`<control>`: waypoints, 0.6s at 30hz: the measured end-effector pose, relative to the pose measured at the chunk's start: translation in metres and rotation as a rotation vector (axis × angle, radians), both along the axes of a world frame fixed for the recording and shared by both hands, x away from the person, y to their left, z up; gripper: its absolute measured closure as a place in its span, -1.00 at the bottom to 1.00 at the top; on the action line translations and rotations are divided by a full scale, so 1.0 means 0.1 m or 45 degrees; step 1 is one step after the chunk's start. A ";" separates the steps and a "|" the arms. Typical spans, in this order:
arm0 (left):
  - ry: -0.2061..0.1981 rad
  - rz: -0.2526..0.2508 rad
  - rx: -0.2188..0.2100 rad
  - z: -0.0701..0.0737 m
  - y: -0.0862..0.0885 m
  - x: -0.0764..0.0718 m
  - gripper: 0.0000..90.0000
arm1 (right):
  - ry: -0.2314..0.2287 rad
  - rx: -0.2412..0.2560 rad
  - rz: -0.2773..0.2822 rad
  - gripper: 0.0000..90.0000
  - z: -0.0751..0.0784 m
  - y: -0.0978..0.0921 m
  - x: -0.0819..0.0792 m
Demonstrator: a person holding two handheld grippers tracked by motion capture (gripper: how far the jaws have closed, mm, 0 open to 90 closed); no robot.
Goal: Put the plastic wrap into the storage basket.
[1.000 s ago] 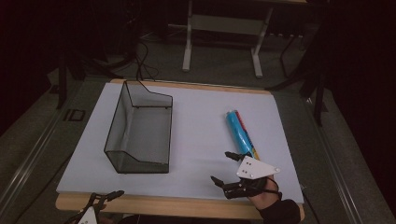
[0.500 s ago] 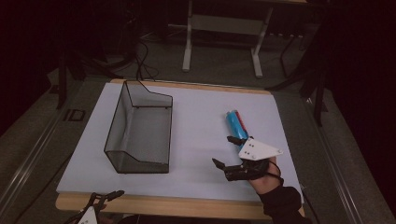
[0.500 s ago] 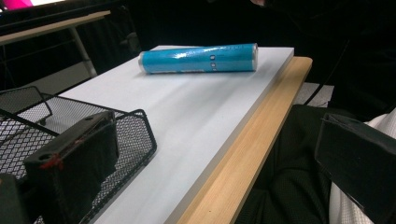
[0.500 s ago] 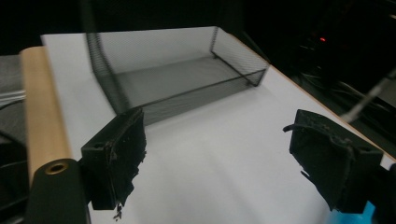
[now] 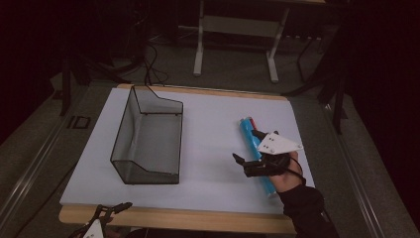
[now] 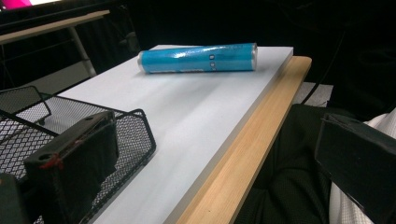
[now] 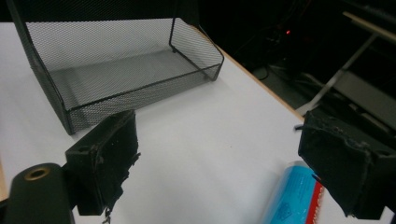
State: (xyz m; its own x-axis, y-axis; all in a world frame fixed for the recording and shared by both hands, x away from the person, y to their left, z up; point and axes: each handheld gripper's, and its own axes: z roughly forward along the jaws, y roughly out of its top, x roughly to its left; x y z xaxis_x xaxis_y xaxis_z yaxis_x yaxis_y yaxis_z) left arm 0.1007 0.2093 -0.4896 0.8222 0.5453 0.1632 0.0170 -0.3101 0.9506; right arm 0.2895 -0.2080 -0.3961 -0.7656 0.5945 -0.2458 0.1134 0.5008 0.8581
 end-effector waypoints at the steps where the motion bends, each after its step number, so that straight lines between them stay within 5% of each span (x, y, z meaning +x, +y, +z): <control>1: 0.001 -0.001 0.000 0.00 0.00 0.00 -0.99 | 0.000 0.000 0.000 -0.75 0.00 0.00 0.00; 6: 0.001 -0.004 0.000 0.00 0.00 0.00 -0.99 | 0.007 0.015 -0.063 -0.74 0.01 -0.07 0.11; 18: -0.008 0.000 -0.004 0.00 0.00 0.00 -0.99 | 0.141 0.006 -0.269 -0.76 -0.10 -0.22 0.42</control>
